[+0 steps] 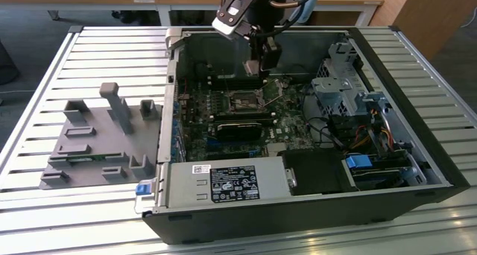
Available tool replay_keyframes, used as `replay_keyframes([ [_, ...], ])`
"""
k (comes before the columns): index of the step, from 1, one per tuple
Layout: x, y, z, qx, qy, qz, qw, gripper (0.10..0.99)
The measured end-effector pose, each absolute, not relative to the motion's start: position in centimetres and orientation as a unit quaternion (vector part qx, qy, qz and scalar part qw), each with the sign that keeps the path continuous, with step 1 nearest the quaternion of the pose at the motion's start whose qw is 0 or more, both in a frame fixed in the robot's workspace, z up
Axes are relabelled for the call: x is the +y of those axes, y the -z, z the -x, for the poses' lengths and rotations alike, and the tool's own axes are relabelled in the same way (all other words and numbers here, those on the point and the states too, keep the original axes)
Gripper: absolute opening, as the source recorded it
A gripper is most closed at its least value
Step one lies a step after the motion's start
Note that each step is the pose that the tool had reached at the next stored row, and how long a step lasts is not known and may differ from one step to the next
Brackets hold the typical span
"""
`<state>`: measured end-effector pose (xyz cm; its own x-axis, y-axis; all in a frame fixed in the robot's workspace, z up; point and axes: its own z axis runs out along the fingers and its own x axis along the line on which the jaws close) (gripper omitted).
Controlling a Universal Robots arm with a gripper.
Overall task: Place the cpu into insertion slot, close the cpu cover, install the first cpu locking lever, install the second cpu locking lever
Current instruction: 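Place the cpu into insertion slot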
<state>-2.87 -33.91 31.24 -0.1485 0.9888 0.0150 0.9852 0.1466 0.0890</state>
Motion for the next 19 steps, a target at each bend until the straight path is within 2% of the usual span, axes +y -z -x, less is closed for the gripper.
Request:
replay_keyframes([
  [19,-33.91,-30.29,2.87,0.757,-0.039,-0.652,0.023,0.541],
])
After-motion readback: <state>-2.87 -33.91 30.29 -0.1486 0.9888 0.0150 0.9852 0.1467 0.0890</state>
